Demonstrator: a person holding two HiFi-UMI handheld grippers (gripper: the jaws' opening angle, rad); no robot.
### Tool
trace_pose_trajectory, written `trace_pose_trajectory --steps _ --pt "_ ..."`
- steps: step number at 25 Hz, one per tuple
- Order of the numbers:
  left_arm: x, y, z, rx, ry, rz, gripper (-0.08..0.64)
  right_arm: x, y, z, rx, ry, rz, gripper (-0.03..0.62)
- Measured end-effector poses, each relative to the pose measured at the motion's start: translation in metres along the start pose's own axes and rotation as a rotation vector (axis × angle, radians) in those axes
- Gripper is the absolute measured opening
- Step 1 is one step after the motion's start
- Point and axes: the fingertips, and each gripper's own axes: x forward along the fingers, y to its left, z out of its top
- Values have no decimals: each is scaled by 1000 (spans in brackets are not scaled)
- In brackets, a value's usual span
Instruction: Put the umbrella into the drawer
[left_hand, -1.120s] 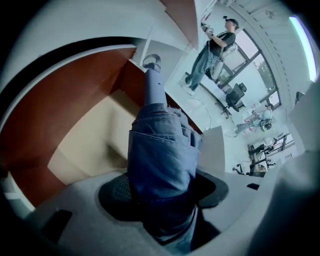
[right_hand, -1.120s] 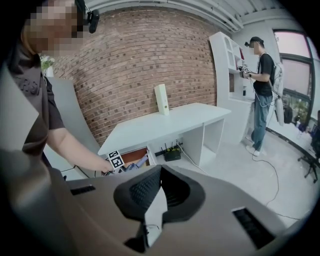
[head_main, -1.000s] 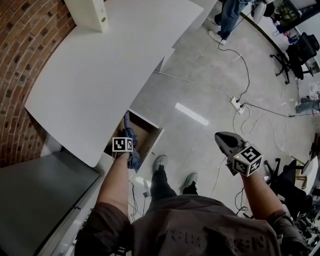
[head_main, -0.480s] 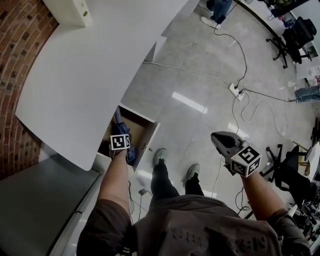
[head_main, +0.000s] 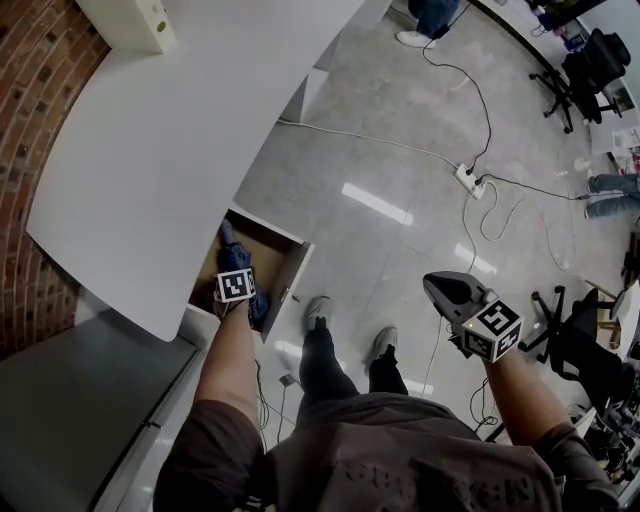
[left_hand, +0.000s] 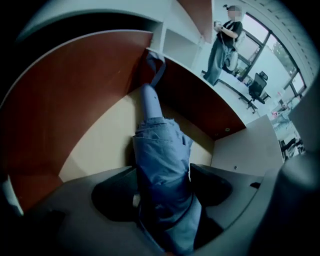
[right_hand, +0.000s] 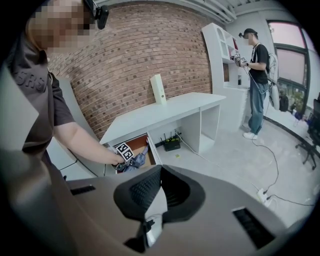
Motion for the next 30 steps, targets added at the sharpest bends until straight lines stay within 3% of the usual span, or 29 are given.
trace_pose_trajectory --steps 3,8,14,20,24,30 --pt "-4 -16 4 83 -8 -35 320 -3 0 -1 1 -13 1 -8" --pt "-28 -27 8 102 -55 -30 319 -12 4 4 -5 -51 26 -8" --pt "-83 -58 10 180 -127 -21 319 -47 -1 9 -13 -121 38 -8" --pt "-159 -105 28 144 -244 -52 319 -103 -16 13 -18 -189 24 -8" --pt "-220 -160 72 204 -383 -138 319 -151 -35 14 -6 -240 -23 -8" --pt "-326 -312 134 365 -577 -403 318 -234 -71 14 46 -345 -121 -8"
